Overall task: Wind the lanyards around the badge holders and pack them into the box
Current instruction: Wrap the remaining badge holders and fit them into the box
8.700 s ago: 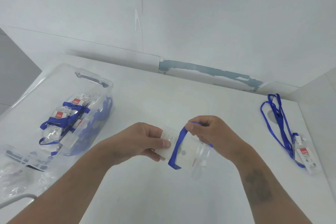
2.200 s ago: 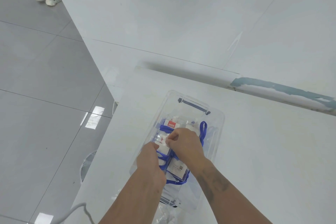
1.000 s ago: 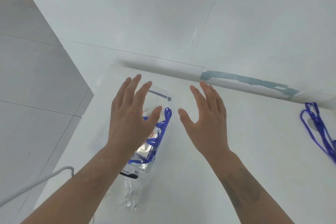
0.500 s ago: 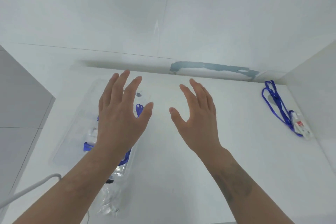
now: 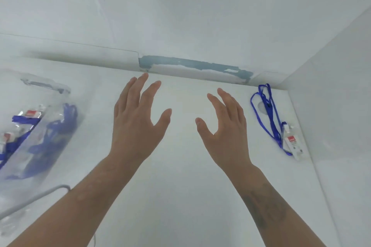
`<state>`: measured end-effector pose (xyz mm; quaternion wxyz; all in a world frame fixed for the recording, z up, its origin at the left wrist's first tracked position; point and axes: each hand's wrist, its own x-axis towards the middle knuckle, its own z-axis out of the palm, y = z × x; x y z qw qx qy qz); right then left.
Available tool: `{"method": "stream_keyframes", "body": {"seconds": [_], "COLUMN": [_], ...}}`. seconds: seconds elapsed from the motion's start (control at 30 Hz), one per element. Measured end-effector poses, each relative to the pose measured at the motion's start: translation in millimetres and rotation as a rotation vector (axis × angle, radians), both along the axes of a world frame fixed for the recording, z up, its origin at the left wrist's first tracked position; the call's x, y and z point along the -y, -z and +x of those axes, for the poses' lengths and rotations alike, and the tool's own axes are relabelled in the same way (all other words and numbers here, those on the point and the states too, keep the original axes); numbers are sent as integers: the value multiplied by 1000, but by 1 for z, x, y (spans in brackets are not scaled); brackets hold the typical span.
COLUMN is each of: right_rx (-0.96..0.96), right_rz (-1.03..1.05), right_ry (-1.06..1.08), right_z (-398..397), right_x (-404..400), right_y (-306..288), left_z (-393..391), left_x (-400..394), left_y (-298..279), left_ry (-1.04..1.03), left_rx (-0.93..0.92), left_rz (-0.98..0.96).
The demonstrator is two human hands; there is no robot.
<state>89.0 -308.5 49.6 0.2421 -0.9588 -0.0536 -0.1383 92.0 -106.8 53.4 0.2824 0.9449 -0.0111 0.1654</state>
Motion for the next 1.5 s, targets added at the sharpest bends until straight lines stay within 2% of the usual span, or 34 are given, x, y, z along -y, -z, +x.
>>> {"method": "stream_keyframes", "body": {"seconds": [0.07, 0.37, 0.6, 0.73, 0.93, 1.13, 1.5], "right_rx": [-17, -161, -252, -278, -350, -510, -550], "right_rz": [5, 96, 196, 122, 26, -91, -13], "right_ry": [-7, 68, 288, 380, 394, 341, 392], "right_z": [2, -5, -13, -6, 4, 20, 32], "right_x": [53, 189, 271, 313, 351, 369, 372], "right_y": [1, 22, 51, 63, 85, 118, 122], "left_z": [2, -7, 11, 22, 34, 40, 39], "left_x": [50, 181, 256, 299, 357, 399, 415], "left_y": [-3, 10, 30, 49, 72, 98, 116], "left_ry": [-20, 3, 91, 149, 223, 322, 342], "left_rx": [7, -129, -165, -198, -277, -518, -751], "left_rz": [-26, -64, -52, -29, 9, 83, 15]}}
